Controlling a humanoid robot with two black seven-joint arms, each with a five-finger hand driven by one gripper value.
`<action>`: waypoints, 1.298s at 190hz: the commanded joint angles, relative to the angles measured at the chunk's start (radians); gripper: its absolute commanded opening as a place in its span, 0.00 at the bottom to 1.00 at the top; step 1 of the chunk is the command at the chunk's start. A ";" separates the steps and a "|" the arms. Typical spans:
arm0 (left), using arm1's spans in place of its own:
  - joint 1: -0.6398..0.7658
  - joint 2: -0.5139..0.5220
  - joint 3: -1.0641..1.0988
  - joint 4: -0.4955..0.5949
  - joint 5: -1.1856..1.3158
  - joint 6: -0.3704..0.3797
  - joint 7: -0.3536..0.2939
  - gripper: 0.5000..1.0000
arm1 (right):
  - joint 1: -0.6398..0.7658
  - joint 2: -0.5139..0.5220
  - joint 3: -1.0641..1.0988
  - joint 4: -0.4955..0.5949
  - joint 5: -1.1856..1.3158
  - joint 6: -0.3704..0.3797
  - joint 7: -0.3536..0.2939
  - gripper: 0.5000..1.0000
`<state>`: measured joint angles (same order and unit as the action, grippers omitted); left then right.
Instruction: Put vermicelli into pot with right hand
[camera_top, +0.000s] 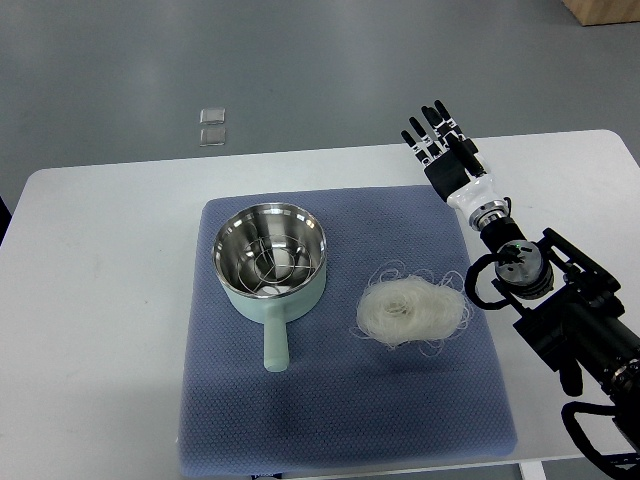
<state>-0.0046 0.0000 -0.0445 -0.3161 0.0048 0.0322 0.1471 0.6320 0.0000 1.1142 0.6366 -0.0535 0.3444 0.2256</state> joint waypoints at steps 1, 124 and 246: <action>0.000 0.000 0.000 0.000 0.000 0.000 0.000 1.00 | 0.000 0.000 -0.002 0.000 0.000 -0.002 0.000 0.85; 0.000 0.000 0.002 -0.015 0.000 -0.005 0.000 1.00 | 0.474 -0.388 -0.619 0.064 -0.959 0.125 -0.061 0.85; -0.002 0.000 0.000 -0.031 0.001 -0.054 0.000 1.00 | 1.026 -0.571 -1.222 0.569 -1.120 0.266 -0.198 0.86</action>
<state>-0.0063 0.0000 -0.0445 -0.3468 0.0064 -0.0201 0.1474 1.6657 -0.5212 -0.1019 1.1319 -1.2866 0.6108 0.0647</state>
